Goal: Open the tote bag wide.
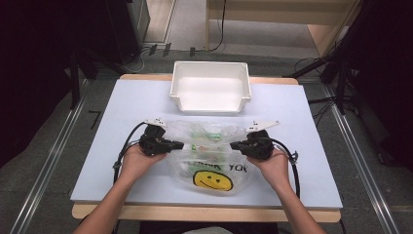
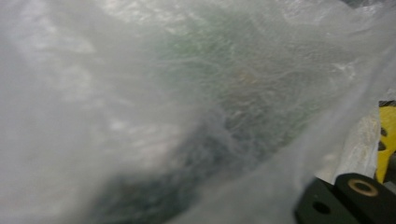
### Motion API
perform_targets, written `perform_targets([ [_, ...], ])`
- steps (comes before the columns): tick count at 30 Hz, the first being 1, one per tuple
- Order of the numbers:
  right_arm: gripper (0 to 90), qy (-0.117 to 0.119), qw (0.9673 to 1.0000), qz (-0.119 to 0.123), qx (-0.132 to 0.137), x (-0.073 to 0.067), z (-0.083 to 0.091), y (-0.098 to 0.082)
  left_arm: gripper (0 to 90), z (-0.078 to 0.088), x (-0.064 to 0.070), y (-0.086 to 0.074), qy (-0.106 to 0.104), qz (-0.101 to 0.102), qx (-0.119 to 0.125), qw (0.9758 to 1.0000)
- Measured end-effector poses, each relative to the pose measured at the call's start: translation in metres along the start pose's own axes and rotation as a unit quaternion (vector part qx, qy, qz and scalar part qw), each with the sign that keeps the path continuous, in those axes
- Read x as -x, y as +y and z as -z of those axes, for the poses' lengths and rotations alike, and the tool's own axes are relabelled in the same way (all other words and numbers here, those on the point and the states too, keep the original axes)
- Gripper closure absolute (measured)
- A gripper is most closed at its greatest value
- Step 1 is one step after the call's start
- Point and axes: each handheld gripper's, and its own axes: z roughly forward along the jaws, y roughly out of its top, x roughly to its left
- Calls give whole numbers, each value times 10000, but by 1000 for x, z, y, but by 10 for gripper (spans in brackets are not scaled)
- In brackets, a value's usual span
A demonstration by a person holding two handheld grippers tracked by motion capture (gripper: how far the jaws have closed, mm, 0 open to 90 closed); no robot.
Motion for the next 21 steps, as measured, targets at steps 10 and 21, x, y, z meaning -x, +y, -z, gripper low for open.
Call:
perform_targets([
  [10,900,-204,9995,-48,-242,5,-20,-8,871,-5,-2,-1,224,12,-79,9997],
  [21,900,-698,9959,-195,-541,20,-17,-27,872,2,-24,-21,490,382,-66,9980],
])
